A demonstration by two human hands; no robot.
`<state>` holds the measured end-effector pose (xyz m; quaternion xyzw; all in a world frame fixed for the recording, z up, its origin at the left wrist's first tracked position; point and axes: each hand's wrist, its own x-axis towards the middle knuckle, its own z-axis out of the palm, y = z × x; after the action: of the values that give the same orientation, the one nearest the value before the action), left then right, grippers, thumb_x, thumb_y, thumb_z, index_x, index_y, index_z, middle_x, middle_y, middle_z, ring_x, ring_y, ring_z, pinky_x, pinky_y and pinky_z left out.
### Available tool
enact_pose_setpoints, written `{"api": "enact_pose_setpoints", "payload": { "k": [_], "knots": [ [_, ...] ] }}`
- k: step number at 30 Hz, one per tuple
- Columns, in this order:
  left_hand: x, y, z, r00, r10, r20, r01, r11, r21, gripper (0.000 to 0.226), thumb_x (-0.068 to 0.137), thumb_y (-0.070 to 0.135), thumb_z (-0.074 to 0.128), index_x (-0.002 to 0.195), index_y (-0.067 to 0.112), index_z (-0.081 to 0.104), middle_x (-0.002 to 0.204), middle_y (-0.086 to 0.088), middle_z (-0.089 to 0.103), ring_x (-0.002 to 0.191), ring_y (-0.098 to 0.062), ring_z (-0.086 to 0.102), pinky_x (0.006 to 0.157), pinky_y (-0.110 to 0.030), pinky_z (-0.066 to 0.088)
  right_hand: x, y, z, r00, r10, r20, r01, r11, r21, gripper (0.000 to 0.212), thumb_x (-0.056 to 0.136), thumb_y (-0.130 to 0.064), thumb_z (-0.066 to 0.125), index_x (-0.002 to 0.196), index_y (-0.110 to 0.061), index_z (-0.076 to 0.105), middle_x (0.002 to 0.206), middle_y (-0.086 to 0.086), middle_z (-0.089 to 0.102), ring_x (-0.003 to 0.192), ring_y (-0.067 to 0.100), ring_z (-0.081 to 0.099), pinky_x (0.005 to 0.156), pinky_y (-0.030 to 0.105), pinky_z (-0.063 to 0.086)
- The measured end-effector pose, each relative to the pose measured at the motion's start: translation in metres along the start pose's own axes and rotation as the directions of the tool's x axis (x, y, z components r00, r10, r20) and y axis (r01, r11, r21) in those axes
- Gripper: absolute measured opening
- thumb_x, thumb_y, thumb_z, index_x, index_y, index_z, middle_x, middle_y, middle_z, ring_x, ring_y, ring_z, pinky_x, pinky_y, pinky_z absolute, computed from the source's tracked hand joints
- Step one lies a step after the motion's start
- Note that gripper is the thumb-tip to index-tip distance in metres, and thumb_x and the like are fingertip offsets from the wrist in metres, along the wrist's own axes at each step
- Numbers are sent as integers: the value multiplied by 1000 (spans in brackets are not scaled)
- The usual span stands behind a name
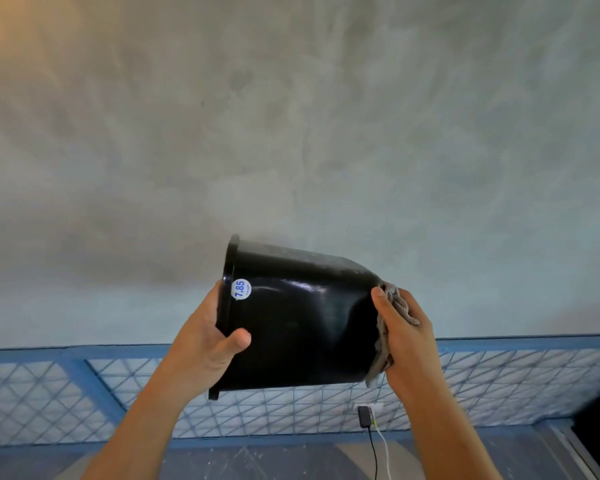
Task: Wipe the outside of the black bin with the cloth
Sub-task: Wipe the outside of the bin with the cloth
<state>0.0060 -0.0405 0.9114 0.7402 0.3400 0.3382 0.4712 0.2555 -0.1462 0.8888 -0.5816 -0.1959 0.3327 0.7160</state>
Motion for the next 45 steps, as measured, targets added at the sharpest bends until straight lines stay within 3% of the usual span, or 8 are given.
{"api": "enact_pose_setpoints", "payload": {
  "k": [3, 8, 15, 21, 25, 31, 39, 45],
  "knots": [
    [0, 11, 2, 987, -132, -88, 130, 991, -25, 55, 86, 87, 37, 114, 48, 65, 115, 15, 74, 112, 0, 67, 103, -33, 55, -13, 14, -1, 1000, -2, 18, 2, 1000, -11, 14, 97, -28, 70, 109, -25, 74, 103, 4, 77, 106, 27, 73, 95, 50, 59],
    [5, 15, 2, 782, -567, -258, 405, 778, -481, 117, 45, 113, 38, 114, 27, 76, 112, -14, 78, 107, -37, 72, 101, -59, 53, -32, 34, 3, 1000, 27, 16, -28, 999, 27, 13, 96, -24, 70, 108, -26, 76, 103, 5, 78, 104, 26, 74, 84, 40, 60],
    [2, 30, 4, 825, -523, -214, 385, 798, -464, 56, 93, 77, 52, 102, 28, 79, 86, -11, 82, 94, -33, 76, 94, -50, 58, -43, 41, -10, 999, -8, 35, 5, 996, 93, 22, 93, -28, 68, 113, -22, 74, 106, 7, 77, 102, 24, 75, 78, 34, 62],
    [17, 24, 7, 852, -517, -87, 432, 786, -442, 29, 103, 39, 58, 103, 18, 77, 80, -10, 80, 65, -20, 76, 58, -27, 58, -37, 39, -26, 999, -27, 37, 23, 995, 93, 25, 88, -30, 70, 111, -21, 76, 107, 10, 77, 106, 26, 74, 86, 41, 60],
    [19, 25, 11, 832, -547, 97, 511, 686, -519, 36, 82, 22, 61, 111, 6, 75, 103, -19, 76, 83, -32, 74, 75, -39, 60, -24, 31, -50, 996, -65, 54, 60, 995, 75, 26, 89, -29, 69, 113, -23, 77, 112, 9, 77, 112, 25, 72, 93, 45, 58],
    [29, 24, 65, 754, -654, -60, 500, 631, -593, 51, 93, 65, 63, 105, 19, 80, 98, -15, 81, 85, -35, 76, 81, -44, 58, -7, 25, -82, 993, -36, 109, 34, 999, 22, 27, 90, -26, 69, 116, -23, 77, 113, 6, 78, 113, 23, 72, 97, 44, 57],
    [32, 22, 100, 720, -693, 40, 579, 568, -585, 35, 93, 29, 62, 121, 10, 73, 114, -15, 76, 94, -36, 74, 89, -46, 55, 26, 28, -130, 987, 13, 157, -16, 1000, 18, 25, 99, -12, 62, 120, -14, 75, 107, 7, 78, 99, 18, 74, 86, 32, 57],
    [38, 39, 144, 637, -762, -120, 553, 560, -617, 60, 92, 75, 57, 112, 23, 78, 102, -12, 82, 98, -39, 76, 87, -53, 60, 47, 24, -144, 984, 58, 169, -57, 998, -10, 19, 99, -18, 64, 111, -20, 79, 89, 1, 76, 75, 9, 69, 75, 31, 51]
  ]
}}
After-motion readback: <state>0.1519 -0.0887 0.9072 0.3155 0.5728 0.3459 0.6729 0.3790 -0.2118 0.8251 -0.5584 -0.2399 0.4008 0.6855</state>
